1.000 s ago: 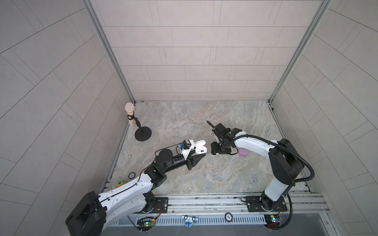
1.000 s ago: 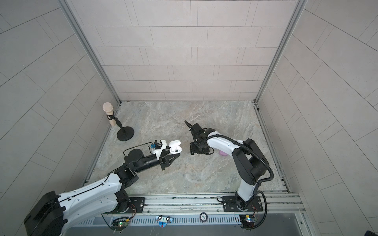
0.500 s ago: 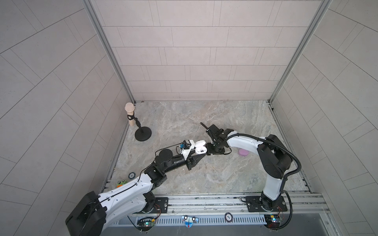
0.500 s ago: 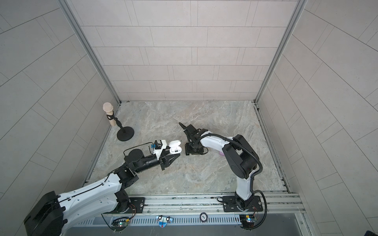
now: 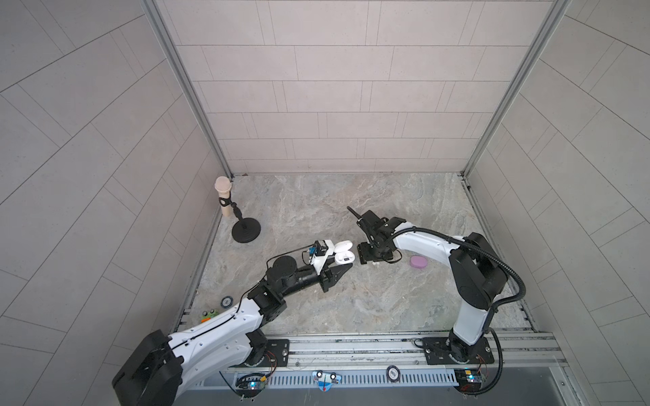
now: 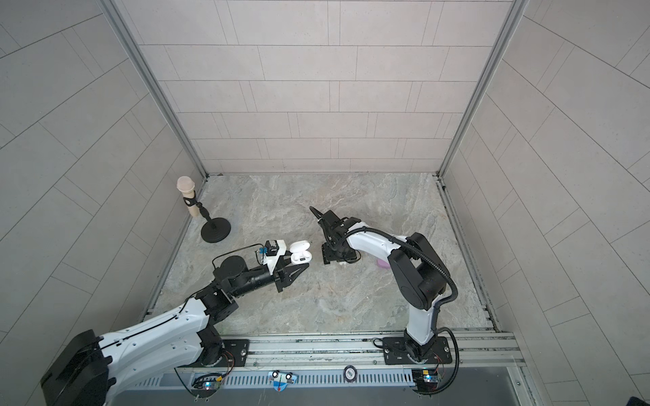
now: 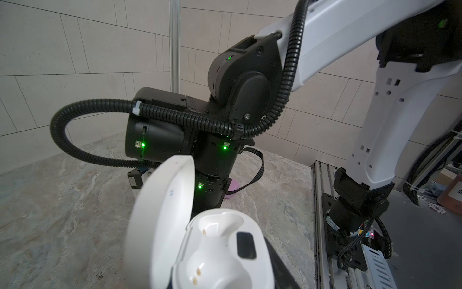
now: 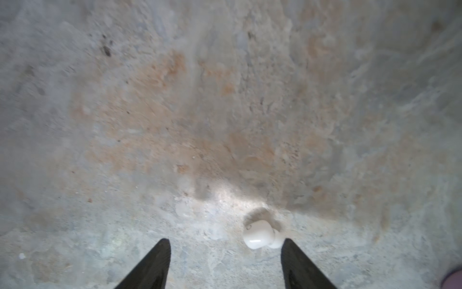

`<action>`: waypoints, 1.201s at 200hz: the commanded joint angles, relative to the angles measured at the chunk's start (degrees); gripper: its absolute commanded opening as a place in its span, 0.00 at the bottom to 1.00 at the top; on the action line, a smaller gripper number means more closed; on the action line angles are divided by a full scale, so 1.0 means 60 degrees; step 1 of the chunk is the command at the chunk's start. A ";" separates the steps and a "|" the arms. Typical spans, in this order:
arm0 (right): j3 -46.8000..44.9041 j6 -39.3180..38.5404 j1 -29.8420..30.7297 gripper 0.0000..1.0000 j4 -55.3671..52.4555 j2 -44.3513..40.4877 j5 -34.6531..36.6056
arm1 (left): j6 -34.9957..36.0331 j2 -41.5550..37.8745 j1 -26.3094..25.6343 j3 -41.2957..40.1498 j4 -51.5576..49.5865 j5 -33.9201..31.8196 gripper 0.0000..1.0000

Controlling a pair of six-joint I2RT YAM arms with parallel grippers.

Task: Insert wireless bluetooth earbuds into charging case
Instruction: Move the wireless bluetooth earbud to the center of the table.

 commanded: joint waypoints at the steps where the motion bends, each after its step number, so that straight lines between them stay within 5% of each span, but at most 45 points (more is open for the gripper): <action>1: -0.0101 -0.0277 -0.0208 0.76 -0.0329 -0.0064 -0.0096 | 0.0052 0.0044 0.0056 0.0033 0.0277 0.0083 0.14; 92: -0.0495 -0.0112 -0.0411 0.83 0.0881 0.0542 -0.2222 | 0.0049 -0.0007 0.0078 0.0062 0.0174 0.0069 0.14; 181: -0.0814 0.1124 0.0158 0.83 0.1936 -0.1056 -0.3970 | 0.0074 -0.0513 0.0085 0.0035 -0.0193 -0.0088 0.13; 240: -0.0340 0.0057 -0.0003 0.78 -0.0027 -0.0922 -0.1312 | -0.0187 -0.1214 0.0085 -0.0149 -0.0531 -0.0386 0.14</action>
